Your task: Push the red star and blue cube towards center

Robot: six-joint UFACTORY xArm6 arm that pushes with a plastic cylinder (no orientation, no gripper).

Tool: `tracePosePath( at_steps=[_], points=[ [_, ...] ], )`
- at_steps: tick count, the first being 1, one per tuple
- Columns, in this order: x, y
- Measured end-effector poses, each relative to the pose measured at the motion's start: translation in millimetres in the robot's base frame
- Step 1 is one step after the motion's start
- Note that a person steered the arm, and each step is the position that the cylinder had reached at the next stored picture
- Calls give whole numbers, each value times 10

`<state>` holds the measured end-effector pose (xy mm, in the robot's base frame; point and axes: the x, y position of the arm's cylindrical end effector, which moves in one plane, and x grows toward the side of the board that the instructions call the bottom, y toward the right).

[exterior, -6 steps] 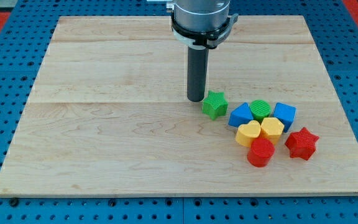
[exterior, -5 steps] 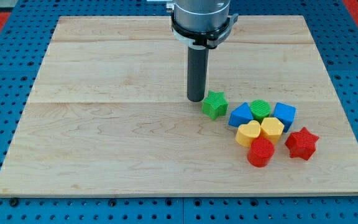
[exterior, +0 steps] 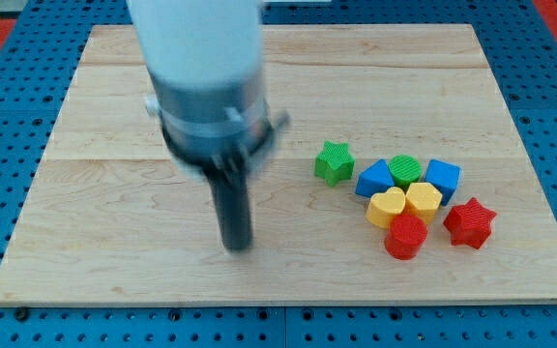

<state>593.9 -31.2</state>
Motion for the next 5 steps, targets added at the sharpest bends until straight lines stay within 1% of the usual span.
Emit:
tracePosePath(
  at_steps=[1, 2, 3, 4, 5],
  points=[
    [167, 37],
    [249, 83],
    [243, 88],
    [243, 617],
    [240, 1842]
  ],
)
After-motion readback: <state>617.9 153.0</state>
